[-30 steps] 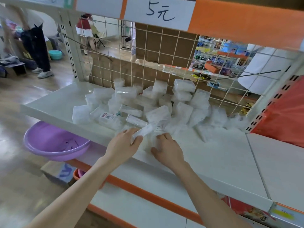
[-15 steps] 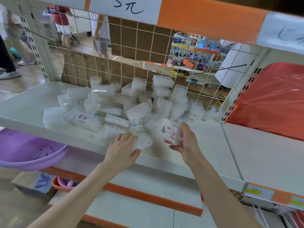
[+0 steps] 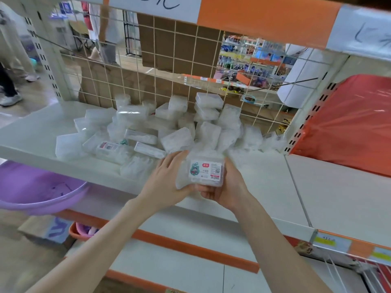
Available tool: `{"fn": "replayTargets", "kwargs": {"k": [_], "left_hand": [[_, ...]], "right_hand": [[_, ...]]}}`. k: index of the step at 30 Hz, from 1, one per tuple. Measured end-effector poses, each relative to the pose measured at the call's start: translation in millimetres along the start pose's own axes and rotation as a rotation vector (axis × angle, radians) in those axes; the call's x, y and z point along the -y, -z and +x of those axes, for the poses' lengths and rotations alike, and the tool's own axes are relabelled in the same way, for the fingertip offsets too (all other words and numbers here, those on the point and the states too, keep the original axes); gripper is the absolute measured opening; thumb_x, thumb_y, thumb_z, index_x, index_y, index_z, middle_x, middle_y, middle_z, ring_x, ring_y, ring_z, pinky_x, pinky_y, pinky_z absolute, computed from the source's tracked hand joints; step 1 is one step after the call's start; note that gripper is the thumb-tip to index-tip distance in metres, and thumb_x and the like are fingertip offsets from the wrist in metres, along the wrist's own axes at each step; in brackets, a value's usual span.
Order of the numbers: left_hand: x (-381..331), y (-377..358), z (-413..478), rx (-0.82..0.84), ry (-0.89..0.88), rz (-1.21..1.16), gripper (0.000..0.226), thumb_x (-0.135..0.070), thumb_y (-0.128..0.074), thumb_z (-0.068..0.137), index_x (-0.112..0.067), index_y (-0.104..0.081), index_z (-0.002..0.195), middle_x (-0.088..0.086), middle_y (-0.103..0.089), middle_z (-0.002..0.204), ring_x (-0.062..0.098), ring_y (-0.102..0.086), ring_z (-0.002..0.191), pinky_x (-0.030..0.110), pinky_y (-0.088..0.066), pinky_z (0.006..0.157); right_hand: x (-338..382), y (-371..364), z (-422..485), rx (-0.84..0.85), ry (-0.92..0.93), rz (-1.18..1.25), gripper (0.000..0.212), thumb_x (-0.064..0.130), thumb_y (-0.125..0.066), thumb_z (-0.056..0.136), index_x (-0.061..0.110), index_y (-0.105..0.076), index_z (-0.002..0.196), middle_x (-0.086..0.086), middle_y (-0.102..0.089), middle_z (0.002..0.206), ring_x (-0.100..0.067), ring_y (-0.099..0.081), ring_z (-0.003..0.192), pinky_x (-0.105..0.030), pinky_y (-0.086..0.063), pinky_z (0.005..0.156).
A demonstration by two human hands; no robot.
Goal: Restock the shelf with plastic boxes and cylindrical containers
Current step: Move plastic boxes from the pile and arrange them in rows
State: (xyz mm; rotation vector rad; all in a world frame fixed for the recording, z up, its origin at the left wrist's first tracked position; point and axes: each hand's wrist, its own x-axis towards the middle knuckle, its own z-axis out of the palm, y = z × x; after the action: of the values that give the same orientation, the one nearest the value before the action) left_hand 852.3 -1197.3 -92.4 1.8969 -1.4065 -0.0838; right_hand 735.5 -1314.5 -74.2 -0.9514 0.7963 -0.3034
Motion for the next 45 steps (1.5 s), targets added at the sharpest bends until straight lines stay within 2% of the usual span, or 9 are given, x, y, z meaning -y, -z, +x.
{"fn": "replayTargets", "kwargs": {"k": [6, 10, 16, 25, 31, 35, 39, 42, 45], "left_hand": [[5.2, 12.1, -4.5, 0.105, -0.046, 0.041, 0.081, -0.043, -0.078, 0.066, -0.021, -0.043, 0.135, -0.014, -0.041, 0.125, -0.003, -0.037, 0.109, 0.006, -0.023, 0.081], [12.2, 9.7, -7.9, 0.126, -0.004, -0.004, 0.077, -0.037, -0.079, 0.067, -0.021, -0.046, 0.134, -0.018, -0.041, 0.118, -0.003, -0.039, 0.104, 0.010, -0.027, 0.081], [8.6, -3.5, -2.6, 0.189, 0.022, -0.103, 0.075, -0.031, -0.078, 0.070, -0.020, -0.043, 0.136, -0.014, -0.047, 0.122, 0.004, -0.048, 0.108, 0.016, -0.034, 0.086], [16.5, -24.3, -0.8, 0.238, 0.209, 0.336, 0.063, -0.041, -0.055, 0.086, -0.025, -0.029, 0.141, 0.003, -0.018, 0.151, 0.022, -0.016, 0.137, 0.036, -0.026, 0.106], [22.8, -25.0, -4.7, 0.250, 0.260, 0.305, 0.052, -0.033, -0.050, 0.090, -0.022, -0.034, 0.137, 0.007, -0.029, 0.145, 0.029, -0.029, 0.130, 0.040, -0.034, 0.098], [18.6, -17.1, -2.2, 0.122, 0.314, 0.068, 0.043, -0.030, -0.052, 0.091, -0.015, -0.046, 0.131, 0.007, -0.049, 0.128, 0.029, -0.046, 0.115, 0.034, -0.037, 0.086], [10.7, -4.0, 4.2, 0.040, 0.418, -0.284, 0.028, -0.041, -0.046, 0.091, -0.015, -0.055, 0.090, -0.002, -0.054, 0.072, 0.017, -0.049, 0.067, 0.027, -0.034, 0.059], [3.9, 3.1, 4.5, 0.095, 0.546, -0.645, 0.033, -0.043, -0.040, 0.095, -0.017, -0.059, 0.092, -0.003, -0.070, 0.077, 0.015, -0.061, 0.065, 0.027, -0.039, 0.060], [-1.5, 6.5, 1.4, 0.117, 0.599, -0.782, 0.036, -0.045, -0.034, 0.096, -0.021, -0.061, 0.092, -0.003, -0.072, 0.071, 0.013, -0.066, 0.058, 0.022, -0.040, 0.052]], "right_hand": [[-8.2, -2.8, -6.9, 0.005, -0.009, -0.274, 0.062, 0.053, -0.015, 0.098, 0.017, -0.065, 0.092, -0.007, -0.071, 0.076, -0.020, -0.065, 0.058, -0.026, -0.046, 0.052], [-13.6, 6.8, -14.5, -0.073, 0.367, -0.543, 0.015, 0.030, -0.041, 0.098, 0.029, -0.054, 0.106, -0.002, -0.062, 0.115, -0.010, -0.060, 0.091, -0.022, -0.049, 0.072], [-14.3, 25.4, -27.9, 0.094, 0.626, -1.179, 0.069, 0.010, -0.076, 0.070, 0.015, -0.046, 0.132, 0.005, -0.037, 0.119, -0.007, -0.044, 0.106, -0.008, -0.035, 0.093], [-34.7, 63.9, -14.2, -0.507, 0.511, -1.122, 0.055, 0.022, -0.070, 0.075, 0.015, -0.049, 0.126, -0.004, -0.043, 0.126, -0.021, -0.054, 0.106, -0.028, -0.043, 0.087], [-51.7, 70.7, -4.6, -0.632, 0.517, -1.321, 0.050, 0.033, -0.065, 0.078, 0.016, -0.049, 0.122, -0.005, -0.048, 0.123, -0.025, -0.050, 0.109, -0.031, -0.037, 0.086], [-46.7, 69.8, -0.6, -0.605, 0.430, -1.345, 0.048, 0.036, -0.061, 0.081, 0.020, -0.049, 0.125, -0.004, -0.046, 0.127, -0.026, -0.040, 0.118, -0.033, -0.034, 0.092], [-39.2, 52.5, -7.9, -0.593, 0.651, -1.228, 0.037, 0.022, -0.062, 0.083, 0.014, -0.057, 0.118, -0.004, -0.047, 0.127, -0.025, -0.038, 0.119, -0.030, -0.033, 0.094], [-32.4, 26.6, -16.6, -0.352, 0.782, -0.971, 0.036, 0.013, -0.063, 0.083, 0.010, -0.055, 0.118, 0.003, -0.050, 0.117, -0.014, -0.048, 0.108, -0.002, -0.032, 0.082], [-26.9, 4.7, -20.5, -0.141, 0.709, -0.794, 0.037, 0.016, -0.063, 0.085, 0.021, -0.049, 0.119, 0.008, -0.055, 0.116, -0.003, -0.053, 0.100, -0.003, -0.038, 0.076]]}}
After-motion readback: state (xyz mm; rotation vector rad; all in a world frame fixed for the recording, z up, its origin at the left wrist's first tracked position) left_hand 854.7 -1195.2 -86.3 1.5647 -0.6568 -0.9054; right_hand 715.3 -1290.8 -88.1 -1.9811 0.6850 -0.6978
